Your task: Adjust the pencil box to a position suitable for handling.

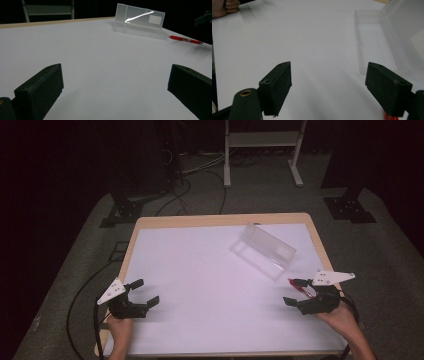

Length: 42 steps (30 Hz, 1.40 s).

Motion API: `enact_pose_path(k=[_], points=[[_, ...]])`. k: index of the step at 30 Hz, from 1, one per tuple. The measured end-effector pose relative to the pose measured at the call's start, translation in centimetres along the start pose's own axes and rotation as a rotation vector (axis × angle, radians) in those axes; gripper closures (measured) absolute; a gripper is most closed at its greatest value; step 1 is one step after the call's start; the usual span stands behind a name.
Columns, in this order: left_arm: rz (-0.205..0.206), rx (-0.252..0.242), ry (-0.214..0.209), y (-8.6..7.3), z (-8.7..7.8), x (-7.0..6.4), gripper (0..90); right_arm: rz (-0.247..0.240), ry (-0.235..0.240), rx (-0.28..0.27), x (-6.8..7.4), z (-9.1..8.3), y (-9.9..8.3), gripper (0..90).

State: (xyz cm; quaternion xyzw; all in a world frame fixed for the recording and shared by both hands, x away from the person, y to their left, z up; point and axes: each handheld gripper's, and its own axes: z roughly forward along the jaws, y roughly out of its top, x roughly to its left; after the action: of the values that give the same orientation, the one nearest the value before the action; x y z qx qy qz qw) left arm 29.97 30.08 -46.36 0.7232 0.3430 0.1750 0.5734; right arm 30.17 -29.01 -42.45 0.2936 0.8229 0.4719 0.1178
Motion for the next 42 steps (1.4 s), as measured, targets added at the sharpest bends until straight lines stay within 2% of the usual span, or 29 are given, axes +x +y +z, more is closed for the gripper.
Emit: enact_pose_path(k=[12,17,20,25,32,42], points=[[0.001,0.0,0.0,0.0,0.0,0.0,0.0,-0.026,0.012,0.041,-0.9,2.5,4.1,20.3],[-0.005,0.003,0.004,0.0,0.0,0.0,0.0,-0.052,0.017,0.06,-1.2,3.8,5.4,22.1],[-0.003,0.002,0.005,0.0,0.0,0.0,0.0,-0.071,0.012,0.071,-1.4,4.7,6.1,22.9],[-0.001,0.005,0.004,0.0,0.0,0.0,0.0,-0.07,-0.005,0.095,-2.2,6.3,7.0,25.1],[-0.004,0.004,0.005,0.0,0.0,0.0,0.0,-0.066,-0.024,0.13,-3.4,8.7,7.1,29.9],[-0.003,0.006,0.007,0.0,0.0,0.0,0.0,-0.009,-0.068,0.18,-5.0,11.1,6.3,35.1]])
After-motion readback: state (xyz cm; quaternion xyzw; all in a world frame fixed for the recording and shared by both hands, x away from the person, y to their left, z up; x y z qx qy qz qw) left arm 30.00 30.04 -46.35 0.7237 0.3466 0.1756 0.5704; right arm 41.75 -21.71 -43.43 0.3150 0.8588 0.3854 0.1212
